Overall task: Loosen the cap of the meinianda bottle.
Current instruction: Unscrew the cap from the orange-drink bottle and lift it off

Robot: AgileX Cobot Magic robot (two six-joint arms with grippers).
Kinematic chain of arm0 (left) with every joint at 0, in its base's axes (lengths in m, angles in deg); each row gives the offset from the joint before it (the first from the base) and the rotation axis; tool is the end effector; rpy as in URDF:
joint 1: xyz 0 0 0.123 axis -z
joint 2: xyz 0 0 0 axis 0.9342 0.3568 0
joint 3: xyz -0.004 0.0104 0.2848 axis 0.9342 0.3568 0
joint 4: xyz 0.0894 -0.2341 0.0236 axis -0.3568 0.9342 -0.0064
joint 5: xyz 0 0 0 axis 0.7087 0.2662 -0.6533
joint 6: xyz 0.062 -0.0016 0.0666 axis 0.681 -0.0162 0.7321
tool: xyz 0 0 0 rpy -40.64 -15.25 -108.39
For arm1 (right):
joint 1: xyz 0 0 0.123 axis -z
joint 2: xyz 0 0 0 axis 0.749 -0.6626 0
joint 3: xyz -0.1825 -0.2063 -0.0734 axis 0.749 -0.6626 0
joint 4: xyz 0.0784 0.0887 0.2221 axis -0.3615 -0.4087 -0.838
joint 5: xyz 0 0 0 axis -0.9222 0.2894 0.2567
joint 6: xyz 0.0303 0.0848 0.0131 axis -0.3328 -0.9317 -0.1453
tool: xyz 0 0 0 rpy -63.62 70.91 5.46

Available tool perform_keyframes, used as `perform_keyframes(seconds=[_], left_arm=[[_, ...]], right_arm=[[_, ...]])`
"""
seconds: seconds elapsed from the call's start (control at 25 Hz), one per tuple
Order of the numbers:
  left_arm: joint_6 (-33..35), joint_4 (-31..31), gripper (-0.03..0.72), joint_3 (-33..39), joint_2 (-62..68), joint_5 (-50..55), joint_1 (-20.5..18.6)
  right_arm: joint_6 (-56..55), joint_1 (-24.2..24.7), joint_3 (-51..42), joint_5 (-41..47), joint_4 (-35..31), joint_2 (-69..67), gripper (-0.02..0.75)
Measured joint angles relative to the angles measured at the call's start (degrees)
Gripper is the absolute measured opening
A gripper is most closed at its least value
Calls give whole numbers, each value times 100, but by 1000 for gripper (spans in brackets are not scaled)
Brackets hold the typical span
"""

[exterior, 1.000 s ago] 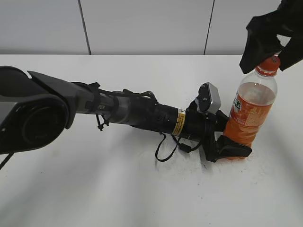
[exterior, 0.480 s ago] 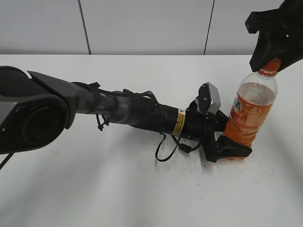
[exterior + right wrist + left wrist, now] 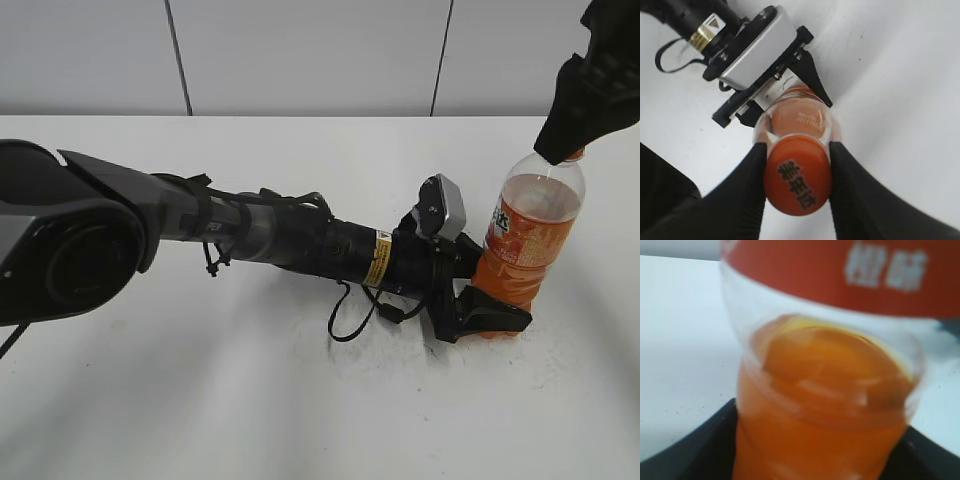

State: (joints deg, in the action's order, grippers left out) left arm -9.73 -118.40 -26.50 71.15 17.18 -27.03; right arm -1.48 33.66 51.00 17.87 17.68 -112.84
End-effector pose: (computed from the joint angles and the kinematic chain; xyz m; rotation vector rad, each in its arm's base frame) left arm 0.3263 -0.3956 0.0439 1.5137 1.3254 -1.2273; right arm 0.3012 0.0957 0.3195 -1.0474 2.6387 0.1972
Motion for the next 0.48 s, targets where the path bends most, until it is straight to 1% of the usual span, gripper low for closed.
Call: perform_keyframes(seconds=[0.08, 0.2, 0.48], left_arm=[[6, -1, 550, 0, 0, -6, 0], [17, -6, 550, 0, 0, -6, 0], [17, -6, 550, 0, 0, -6, 0]], right_arm=[[861, 0, 0, 0, -12, 0, 279], [1509, 0, 0, 4, -41, 3, 278], [1767, 0, 0, 11, -35, 72, 274]])
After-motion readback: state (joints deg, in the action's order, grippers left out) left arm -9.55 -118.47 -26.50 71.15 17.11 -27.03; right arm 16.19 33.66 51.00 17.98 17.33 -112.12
